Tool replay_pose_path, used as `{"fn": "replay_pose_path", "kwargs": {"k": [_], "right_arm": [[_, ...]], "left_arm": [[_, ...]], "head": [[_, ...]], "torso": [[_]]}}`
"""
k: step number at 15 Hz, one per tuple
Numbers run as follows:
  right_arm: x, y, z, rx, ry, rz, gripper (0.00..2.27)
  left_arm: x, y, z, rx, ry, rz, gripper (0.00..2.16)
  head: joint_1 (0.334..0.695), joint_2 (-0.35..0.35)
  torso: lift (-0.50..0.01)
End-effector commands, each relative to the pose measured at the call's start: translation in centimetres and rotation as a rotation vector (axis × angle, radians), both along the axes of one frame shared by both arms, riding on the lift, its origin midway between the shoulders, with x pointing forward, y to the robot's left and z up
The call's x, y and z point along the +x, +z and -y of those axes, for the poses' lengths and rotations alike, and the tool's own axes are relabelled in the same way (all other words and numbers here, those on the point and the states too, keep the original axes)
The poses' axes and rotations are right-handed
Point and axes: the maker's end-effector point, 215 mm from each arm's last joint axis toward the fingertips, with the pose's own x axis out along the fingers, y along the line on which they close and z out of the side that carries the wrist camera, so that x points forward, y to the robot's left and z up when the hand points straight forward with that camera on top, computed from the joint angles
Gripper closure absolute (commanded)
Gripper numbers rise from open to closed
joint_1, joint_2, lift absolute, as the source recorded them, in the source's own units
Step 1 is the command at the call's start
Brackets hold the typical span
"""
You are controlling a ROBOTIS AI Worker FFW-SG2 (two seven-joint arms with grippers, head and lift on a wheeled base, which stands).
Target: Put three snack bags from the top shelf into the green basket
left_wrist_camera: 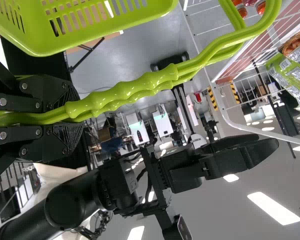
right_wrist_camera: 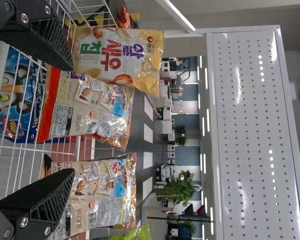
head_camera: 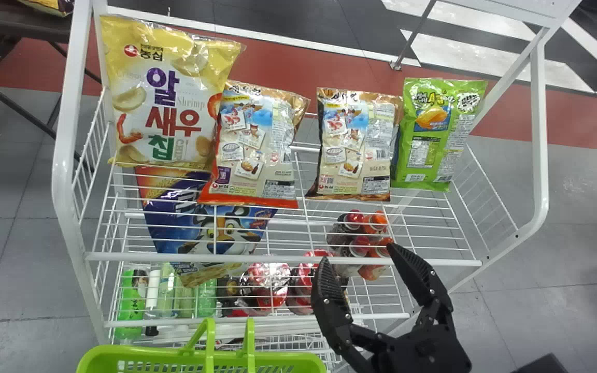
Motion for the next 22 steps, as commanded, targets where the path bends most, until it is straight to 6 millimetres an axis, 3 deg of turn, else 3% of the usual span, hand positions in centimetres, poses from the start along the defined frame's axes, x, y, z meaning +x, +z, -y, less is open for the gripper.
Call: {"fn": "replay_pose_path", "kwargs": {"k": [1, 10, 12, 14, 17, 22], "right_arm": [[0.0, 0.1, 0.0, 0.000, -0.001, 0.006, 0.09], [0.2, 0.1, 0.1, 0.000, -0.003, 0.017, 0.09], [1.2, 0.7, 0.0, 0.000, -0.001, 0.038, 0.09], [3.5, -0.2, -0.3, -0.008, 0.000, 0.007, 0.09], [8.7, -3.0, -1.5, 0.010, 0.024, -0.081, 0.09], [14.9, -4.1, -2.9, 0.022, 0.039, -0.062, 0.09]], "left_arm": [[0.0, 0.0, 0.0, -0.001, 0.001, -0.001, 1.71], [0.2, 0.1, 0.2, -0.005, 0.005, 0.013, 1.72], [0.2, 0.2, 0.1, -0.010, 0.006, 0.019, 1.71], [0.2, 0.2, 0.1, -0.005, 0.005, 0.022, 1.71], [0.5, -0.3, 0.5, 0.011, 0.006, 0.039, 1.71], [0.3, -1.3, 0.9, 0.049, -0.021, 0.031, 1.71]], "head": [[0.695, -0.350], [0.695, -0.350], [0.695, -0.350], [0.695, -0.350], [0.695, -0.350], [0.695, -0.350]], "torso": [[-0.047], [-0.047], [-0.047], [-0.047], [-0.047], [-0.047]]}}
